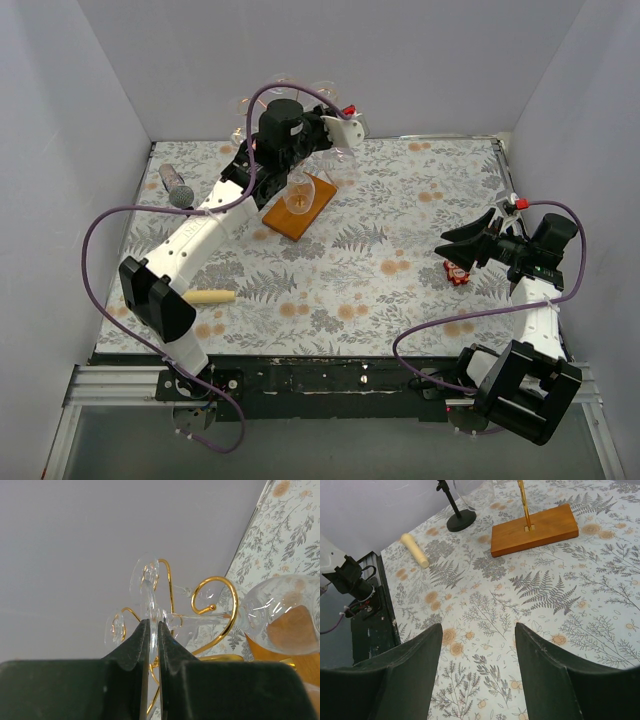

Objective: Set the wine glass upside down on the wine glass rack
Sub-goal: Turn the wine glass upside down at the wine rack.

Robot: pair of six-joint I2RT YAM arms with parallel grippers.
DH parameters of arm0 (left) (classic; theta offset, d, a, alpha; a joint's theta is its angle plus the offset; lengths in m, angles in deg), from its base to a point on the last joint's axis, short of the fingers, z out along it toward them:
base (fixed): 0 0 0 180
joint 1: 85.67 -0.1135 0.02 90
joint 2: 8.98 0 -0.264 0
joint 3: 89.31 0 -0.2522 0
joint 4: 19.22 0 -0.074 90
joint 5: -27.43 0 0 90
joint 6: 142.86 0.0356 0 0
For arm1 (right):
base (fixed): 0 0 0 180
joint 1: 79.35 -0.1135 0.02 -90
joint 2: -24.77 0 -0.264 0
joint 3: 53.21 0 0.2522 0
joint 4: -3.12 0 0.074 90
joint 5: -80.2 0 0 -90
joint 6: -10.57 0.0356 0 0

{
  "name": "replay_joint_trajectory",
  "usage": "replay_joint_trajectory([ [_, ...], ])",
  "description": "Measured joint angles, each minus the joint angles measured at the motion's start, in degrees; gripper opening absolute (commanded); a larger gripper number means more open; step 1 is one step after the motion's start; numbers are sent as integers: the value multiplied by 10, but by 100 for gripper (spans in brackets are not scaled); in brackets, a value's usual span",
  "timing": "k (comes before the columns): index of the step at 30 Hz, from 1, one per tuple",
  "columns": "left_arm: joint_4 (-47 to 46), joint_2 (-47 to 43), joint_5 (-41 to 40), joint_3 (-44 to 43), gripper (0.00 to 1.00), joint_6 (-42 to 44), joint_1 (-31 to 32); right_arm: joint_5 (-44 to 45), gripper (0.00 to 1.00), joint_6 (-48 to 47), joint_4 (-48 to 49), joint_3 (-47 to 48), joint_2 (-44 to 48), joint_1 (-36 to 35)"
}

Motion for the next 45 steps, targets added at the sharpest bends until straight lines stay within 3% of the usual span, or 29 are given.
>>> replay_joint_trajectory([
  [18, 19, -10, 54, 2, 0, -33, 10, 0, 68, -3, 0, 0, 0, 0],
  [45, -37, 31, 17, 2, 2, -11, 15, 0, 68, -21, -16, 0, -4, 4],
])
